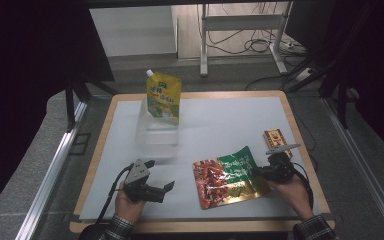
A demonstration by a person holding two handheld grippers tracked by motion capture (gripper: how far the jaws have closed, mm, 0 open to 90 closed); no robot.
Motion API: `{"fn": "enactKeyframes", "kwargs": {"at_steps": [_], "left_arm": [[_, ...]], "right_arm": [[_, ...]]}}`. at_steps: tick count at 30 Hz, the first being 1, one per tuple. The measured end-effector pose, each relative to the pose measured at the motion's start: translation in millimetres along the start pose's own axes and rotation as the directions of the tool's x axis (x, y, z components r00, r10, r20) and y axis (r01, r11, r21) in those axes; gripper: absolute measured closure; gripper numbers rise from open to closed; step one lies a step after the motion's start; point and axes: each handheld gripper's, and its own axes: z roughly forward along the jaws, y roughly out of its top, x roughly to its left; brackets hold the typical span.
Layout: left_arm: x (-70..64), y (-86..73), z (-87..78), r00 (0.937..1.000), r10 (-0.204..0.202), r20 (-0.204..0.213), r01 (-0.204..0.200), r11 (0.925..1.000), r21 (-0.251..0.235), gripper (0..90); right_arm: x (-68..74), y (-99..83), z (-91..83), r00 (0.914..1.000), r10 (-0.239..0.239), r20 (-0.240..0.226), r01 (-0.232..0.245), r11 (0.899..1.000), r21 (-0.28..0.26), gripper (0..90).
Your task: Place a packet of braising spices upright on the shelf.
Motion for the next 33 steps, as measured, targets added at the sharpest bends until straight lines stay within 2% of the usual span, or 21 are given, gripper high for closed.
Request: {"fn": "enactKeyframes", "kwargs": {"at_steps": [3,10,16,27,33], "left_arm": [[0.0,0.0,0.0,1.0,0.004,-0.003,-0.004,1.0,0.0,0.0],[-0.2,0.1,-0.1,1.0,0.005,-0.005,-0.005,1.0,-0.002,0.0],[0.0,0.2,-0.2,1.0,0.007,-0.006,-0.007,1.0,-0.004,0.0],[0.6,0.5,-0.7,0.9999,0.003,-0.01,-0.003,0.9999,-0.01,0.0],[0.6,0.6,-1.1,1.0,0.002,-0.008,-0.002,0.9999,-0.013,0.0]], "right_arm": [[-1.6,0.1,-0.7,0.9998,0.017,-0.014,-0.017,1.0,-0.002,89.3],[4.6,3.7,-5.7,0.9995,-0.032,0.005,0.032,0.999,-0.025,89.5],[4.4,7.6,-9.3,0.9993,-0.036,-0.01,0.035,0.998,-0.046,89.5],[8.5,25.6,-19.6,0.998,-0.049,-0.042,0.045,0.996,-0.078,89.5],[14.5,37.6,-24.1,0.9963,-0.076,-0.04,0.073,0.994,-0.077,89.6]]}}
